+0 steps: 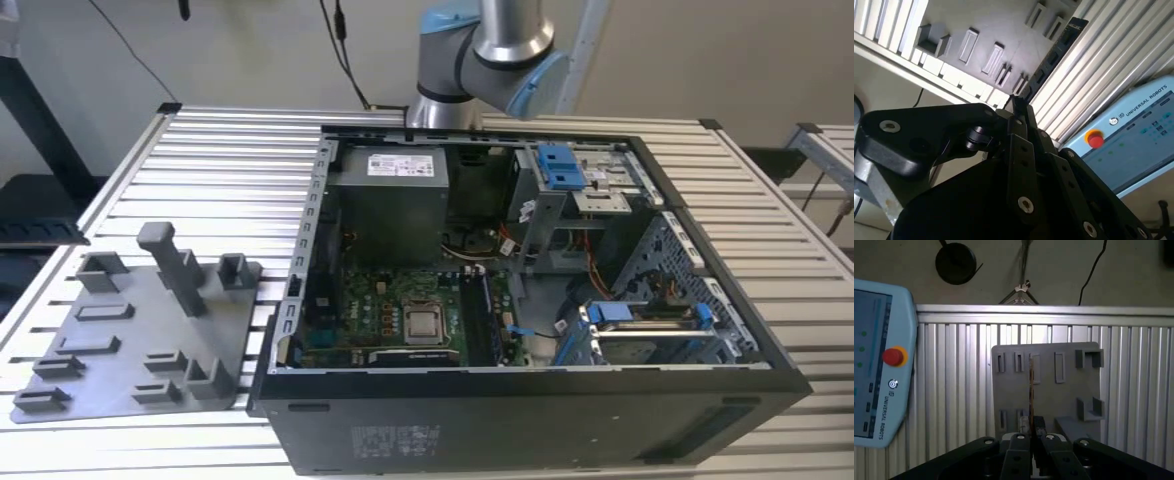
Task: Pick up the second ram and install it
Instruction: 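Pick up the second ram and move it above second insertion slot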
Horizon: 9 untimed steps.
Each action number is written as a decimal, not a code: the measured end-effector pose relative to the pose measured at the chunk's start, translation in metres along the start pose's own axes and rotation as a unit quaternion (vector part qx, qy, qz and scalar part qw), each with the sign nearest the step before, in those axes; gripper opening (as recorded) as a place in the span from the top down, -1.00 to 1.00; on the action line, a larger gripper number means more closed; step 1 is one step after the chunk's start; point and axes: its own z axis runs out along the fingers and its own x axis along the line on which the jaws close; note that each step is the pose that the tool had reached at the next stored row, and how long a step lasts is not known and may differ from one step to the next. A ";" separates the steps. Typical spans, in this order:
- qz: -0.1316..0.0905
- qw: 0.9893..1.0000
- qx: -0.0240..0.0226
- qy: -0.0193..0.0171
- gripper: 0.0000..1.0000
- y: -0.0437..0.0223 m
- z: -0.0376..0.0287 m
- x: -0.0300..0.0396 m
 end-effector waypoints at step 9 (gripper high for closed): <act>0.000 1.000 0.000 0.000 0.72 -0.0135 -0.0002 -0.0001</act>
